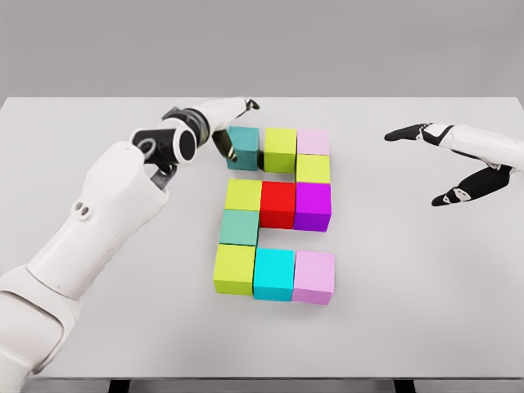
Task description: Assemble the squares on the desktop into the number 2
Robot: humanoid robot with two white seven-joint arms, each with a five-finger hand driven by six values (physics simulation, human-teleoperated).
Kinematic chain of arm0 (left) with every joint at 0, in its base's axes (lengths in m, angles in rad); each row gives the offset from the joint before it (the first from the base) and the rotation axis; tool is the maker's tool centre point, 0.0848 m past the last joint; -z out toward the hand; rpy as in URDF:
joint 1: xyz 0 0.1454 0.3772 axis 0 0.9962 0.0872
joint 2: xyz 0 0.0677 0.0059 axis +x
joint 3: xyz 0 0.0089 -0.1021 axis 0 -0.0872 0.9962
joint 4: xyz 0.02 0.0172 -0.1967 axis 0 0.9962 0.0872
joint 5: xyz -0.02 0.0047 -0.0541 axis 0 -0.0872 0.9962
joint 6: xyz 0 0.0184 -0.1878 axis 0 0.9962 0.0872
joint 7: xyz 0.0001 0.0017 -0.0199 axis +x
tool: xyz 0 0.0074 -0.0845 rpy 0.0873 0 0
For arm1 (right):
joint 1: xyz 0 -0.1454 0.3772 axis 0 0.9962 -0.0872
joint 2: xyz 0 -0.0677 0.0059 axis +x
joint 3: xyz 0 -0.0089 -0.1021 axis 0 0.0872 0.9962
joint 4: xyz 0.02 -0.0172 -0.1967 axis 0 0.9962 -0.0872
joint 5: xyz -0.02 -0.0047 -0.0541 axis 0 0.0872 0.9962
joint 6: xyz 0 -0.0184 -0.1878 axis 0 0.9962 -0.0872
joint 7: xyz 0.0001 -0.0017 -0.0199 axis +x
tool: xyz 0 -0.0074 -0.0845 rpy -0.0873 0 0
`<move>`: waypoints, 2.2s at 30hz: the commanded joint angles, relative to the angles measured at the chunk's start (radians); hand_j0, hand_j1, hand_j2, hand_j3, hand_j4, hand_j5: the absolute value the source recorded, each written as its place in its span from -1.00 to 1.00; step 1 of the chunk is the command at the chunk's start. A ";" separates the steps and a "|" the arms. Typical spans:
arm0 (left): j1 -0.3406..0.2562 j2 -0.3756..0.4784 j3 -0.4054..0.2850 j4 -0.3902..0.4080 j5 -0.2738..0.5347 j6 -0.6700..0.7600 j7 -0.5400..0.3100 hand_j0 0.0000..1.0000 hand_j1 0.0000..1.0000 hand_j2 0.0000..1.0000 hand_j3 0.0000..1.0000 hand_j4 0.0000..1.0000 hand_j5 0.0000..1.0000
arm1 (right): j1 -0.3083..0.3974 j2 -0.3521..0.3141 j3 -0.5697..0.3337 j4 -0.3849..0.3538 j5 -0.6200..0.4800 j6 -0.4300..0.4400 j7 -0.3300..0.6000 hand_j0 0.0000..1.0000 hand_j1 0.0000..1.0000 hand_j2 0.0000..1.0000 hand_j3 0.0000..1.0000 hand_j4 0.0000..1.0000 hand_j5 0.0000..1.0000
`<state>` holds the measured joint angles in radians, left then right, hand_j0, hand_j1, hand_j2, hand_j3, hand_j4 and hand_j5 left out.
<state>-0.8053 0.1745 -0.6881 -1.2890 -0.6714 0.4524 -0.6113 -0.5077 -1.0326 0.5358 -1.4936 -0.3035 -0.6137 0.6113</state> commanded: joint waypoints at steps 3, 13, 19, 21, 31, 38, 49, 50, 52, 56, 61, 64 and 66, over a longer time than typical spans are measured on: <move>0.000 0.102 -0.001 -0.088 0.075 -0.006 0.000 0.98 0.98 0.98 0.98 0.98 0.98 | 0.000 -0.001 0.000 0.000 -0.006 0.003 0.000 1.00 1.00 1.00 1.00 1.00 1.00; -0.014 0.260 -0.056 -0.093 0.153 0.003 0.000 1.00 1.00 1.00 1.00 1.00 1.00 | 0.005 -0.001 -0.002 -0.002 0.000 0.003 0.000 1.00 1.00 1.00 1.00 1.00 1.00; -0.020 0.260 -0.060 -0.021 0.150 0.012 0.000 1.00 1.00 1.00 1.00 1.00 1.00 | 0.008 -0.003 -0.002 0.000 0.000 0.003 0.000 1.00 1.00 1.00 1.00 1.00 1.00; -0.018 0.258 -0.082 -0.023 0.150 0.011 0.000 1.00 1.00 1.00 1.00 1.00 1.00 | 0.009 -0.001 0.000 0.000 0.000 0.003 0.000 1.00 1.00 1.00 1.00 1.00 1.00; -0.020 0.253 -0.142 -0.024 0.153 0.005 0.000 1.00 1.00 1.00 1.00 1.00 1.00 | 0.021 -0.003 -0.002 -0.002 0.001 0.003 0.000 1.00 1.00 1.00 1.00 1.00 1.00; -0.049 0.257 -0.225 -0.021 0.141 0.009 0.000 1.00 1.00 1.00 1.00 1.00 1.00 | 0.021 -0.003 -0.004 0.000 0.000 0.003 0.000 1.00 1.00 1.00 1.00 1.00 1.00; -0.057 0.247 -0.255 -0.004 0.145 -0.008 0.000 1.00 1.00 1.00 1.00 1.00 1.00 | 0.021 -0.003 -0.004 0.003 0.000 0.003 0.000 1.00 1.00 1.00 1.00 1.00 1.00; -0.057 0.246 -0.257 -0.006 0.145 -0.009 0.000 1.00 1.00 1.00 1.00 1.00 1.00 | 0.021 -0.004 -0.004 0.003 0.000 0.003 0.000 1.00 1.00 1.00 1.00 1.00 1.00; -0.057 0.247 -0.257 -0.010 0.148 -0.057 0.000 1.00 1.00 1.00 1.00 1.00 1.00 | 0.021 -0.003 -0.004 0.004 0.000 0.003 0.000 1.00 1.00 1.00 1.00 1.00 1.00; -0.057 0.247 -0.257 -0.012 0.148 -0.087 0.000 1.00 1.00 1.00 1.00 1.00 1.00 | 0.021 -0.003 -0.004 0.004 0.000 0.003 0.000 1.00 1.00 1.00 1.00 1.00 1.00; -0.057 0.247 -0.263 -0.018 0.150 -0.087 0.000 1.00 1.00 1.00 1.00 1.00 1.00 | 0.021 -0.003 -0.004 0.004 0.000 0.003 0.000 1.00 1.00 1.00 1.00 1.00 1.00; -0.064 0.250 -0.263 -0.030 0.153 -0.087 0.000 1.00 1.00 1.00 1.00 1.00 1.00 | 0.023 -0.003 -0.004 0.004 0.000 0.003 0.000 1.00 1.00 1.00 1.00 1.00 1.00; -0.064 0.253 -0.264 -0.039 0.153 -0.087 0.000 1.00 1.00 1.00 1.00 1.00 1.00 | 0.023 -0.003 -0.004 0.004 0.000 0.003 0.000 1.00 1.00 1.00 1.00 1.00 1.00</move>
<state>-0.8698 0.4250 -0.9516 -1.3197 -0.5170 0.3677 -0.6112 -0.4847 -1.0345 0.5328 -1.4893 -0.2956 -0.6136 0.6113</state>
